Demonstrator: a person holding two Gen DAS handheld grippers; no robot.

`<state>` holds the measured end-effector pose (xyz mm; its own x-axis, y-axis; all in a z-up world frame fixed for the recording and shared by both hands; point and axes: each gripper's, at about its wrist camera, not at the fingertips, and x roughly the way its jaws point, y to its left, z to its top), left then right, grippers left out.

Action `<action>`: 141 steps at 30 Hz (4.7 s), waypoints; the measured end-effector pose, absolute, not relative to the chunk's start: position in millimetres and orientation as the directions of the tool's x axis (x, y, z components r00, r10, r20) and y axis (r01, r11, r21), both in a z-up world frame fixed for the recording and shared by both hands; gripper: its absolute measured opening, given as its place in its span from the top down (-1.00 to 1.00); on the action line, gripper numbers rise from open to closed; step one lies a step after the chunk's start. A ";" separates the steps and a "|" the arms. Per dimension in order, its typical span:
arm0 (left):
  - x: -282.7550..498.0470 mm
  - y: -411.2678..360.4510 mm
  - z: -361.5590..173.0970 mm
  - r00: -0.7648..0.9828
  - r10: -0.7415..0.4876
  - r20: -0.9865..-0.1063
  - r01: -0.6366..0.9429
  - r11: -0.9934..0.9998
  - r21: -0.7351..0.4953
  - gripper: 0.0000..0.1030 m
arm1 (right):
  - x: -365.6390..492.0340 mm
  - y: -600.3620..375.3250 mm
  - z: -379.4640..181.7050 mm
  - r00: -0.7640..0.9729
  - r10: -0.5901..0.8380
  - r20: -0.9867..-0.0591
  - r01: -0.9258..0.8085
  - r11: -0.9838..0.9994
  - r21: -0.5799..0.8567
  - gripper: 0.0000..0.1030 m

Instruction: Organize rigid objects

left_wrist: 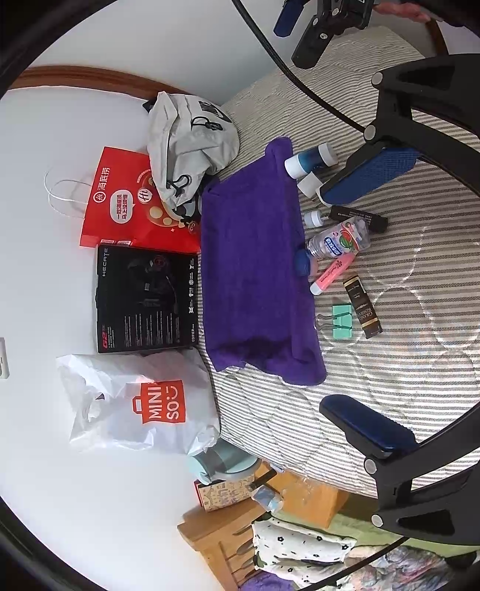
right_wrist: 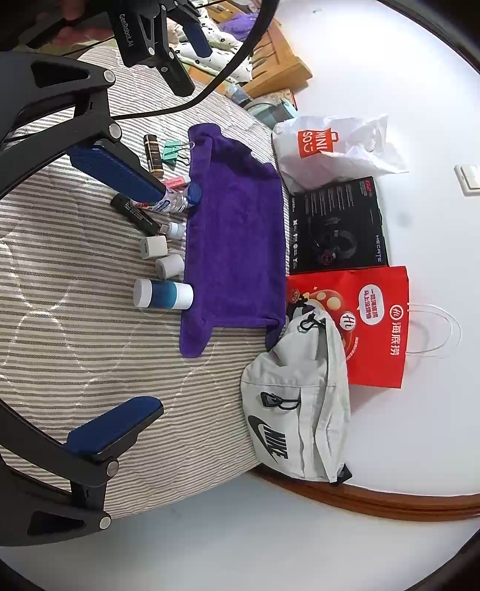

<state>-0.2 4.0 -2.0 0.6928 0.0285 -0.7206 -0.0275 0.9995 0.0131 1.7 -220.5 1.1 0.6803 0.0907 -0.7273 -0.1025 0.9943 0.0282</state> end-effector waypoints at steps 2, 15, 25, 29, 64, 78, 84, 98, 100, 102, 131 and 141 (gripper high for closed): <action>-0.1 4.6 -1.9 0.693 0.031 -0.721 -0.031 0.999 0.014 -1.00 | 1.9 -220.4 0.8 0.678 0.090 -0.729 -0.104 0.994 0.026 -1.00; -2.5 8.3 3.7 0.698 0.036 -0.715 -0.039 0.999 0.012 -1.00 | -1.1 -221.0 2.3 0.680 0.092 -0.727 -0.102 0.994 0.030 -1.00; -1.9 8.3 4.2 0.697 0.038 -0.716 -0.039 0.999 0.014 -1.00 | -1.9 -216.6 3.1 0.681 0.095 -0.726 -0.113 0.993 0.025 -1.00; -1.7 8.9 3.4 0.694 0.037 -0.719 -0.038 0.999 0.014 -1.00 | -2.0 -215.3 2.9 0.680 0.096 -0.727 -0.115 0.993 0.024 -1.00; 88.0 54.3 -138.3 0.449 0.037 -0.893 -0.083 0.997 -0.001 -0.91 | 48.8 -217.3 -68.2 0.524 0.107 -0.845 -0.136 0.990 0.041 -1.00; 99.1 54.4 -151.0 0.454 0.005 -0.891 -0.050 0.999 -0.019 0.08 | 90.2 -235.6 -107.5 0.487 0.127 -0.864 -0.084 0.992 0.098 -0.95; 100.1 51.1 -146.0 0.459 -0.008 -0.889 -0.019 1.000 -0.018 0.21 | 111.3 -226.7 -129.8 0.443 0.117 -0.889 -0.100 0.992 0.081 -0.75; 99.4 51.1 -144.9 0.458 -0.010 -0.889 -0.014 1.000 -0.018 0.21 | 127.8 -225.0 -161.2 0.383 0.036 -0.923 -0.144 0.989 -0.021 -0.16; 99.8 49.5 -145.0 0.458 0.000 -0.889 -0.011 1.000 -0.006 0.20 | 131.1 -224.2 -161.6 0.386 0.042 -0.921 -0.150 0.988 -0.018 -0.16; 100.4 50.3 -144.9 0.458 -0.006 -0.889 -0.012 1.000 -0.013 0.20 | 135.9 -221.1 -162.0 0.395 0.045 -0.918 -0.158 0.987 -0.019 -0.16; 84.7 56.7 -121.5 0.492 -0.073 -0.867 0.020 0.997 -0.073 0.24 | 104.5 -229.0 -140.0 0.411 0.156 -0.898 -0.260 0.964 0.049 0.30; 86.7 74.6 -85.2 0.545 -0.103 -0.832 0.022 0.994 -0.108 0.24 | 95.0 -227.9 -102.7 0.458 0.227 -0.859 -0.308 0.947 0.086 0.30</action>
